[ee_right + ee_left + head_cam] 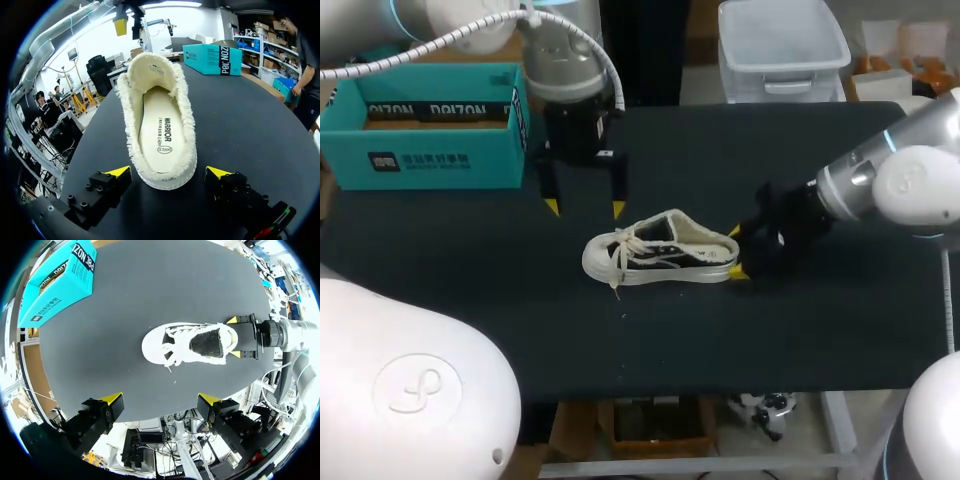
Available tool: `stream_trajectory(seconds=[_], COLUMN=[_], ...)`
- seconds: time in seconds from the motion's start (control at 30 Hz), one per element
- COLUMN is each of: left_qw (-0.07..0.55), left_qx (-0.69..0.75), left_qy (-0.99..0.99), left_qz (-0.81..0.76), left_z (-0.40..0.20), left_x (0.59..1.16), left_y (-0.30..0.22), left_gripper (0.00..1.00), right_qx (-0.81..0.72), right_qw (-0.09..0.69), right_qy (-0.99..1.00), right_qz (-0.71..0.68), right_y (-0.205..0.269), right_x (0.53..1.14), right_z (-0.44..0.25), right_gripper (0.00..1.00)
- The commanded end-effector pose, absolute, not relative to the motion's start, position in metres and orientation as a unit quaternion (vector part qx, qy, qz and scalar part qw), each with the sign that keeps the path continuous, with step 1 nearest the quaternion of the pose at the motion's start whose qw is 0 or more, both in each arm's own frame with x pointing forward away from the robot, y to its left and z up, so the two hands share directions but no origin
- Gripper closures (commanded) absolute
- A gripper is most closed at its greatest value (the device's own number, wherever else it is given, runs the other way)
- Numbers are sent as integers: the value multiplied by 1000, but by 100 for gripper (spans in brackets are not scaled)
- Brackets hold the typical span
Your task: Open the shoe tongue, take the insole out of the shoe, put the insole back into the shoe, and pack the shoe into the shoebox
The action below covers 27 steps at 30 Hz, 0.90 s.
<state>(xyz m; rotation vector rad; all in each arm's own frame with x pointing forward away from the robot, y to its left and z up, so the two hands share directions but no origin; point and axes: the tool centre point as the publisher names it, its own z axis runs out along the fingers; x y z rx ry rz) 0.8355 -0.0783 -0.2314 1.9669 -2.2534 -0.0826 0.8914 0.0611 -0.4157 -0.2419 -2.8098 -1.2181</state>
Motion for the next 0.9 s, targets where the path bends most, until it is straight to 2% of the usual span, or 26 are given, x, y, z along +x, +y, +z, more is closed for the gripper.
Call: stream_trajectory(seconds=[0.03, 0.9], left_qw=[72, 75], left_qx=[656, 655], left_qy=[-751, -751], left_qz=[-27, -30], left_z=[-233, -241], left_x=[834, 835], left_y=[-81, -84], left_gripper=[0, 0], right_qx=[-75, -52], right_qw=[35, 61], right_qy=[-910, -894], right_qz=[-406, -442], right_y=[66, 86], right_x=[890, 900], right_z=[-425, -441], right_gripper=[0, 0])
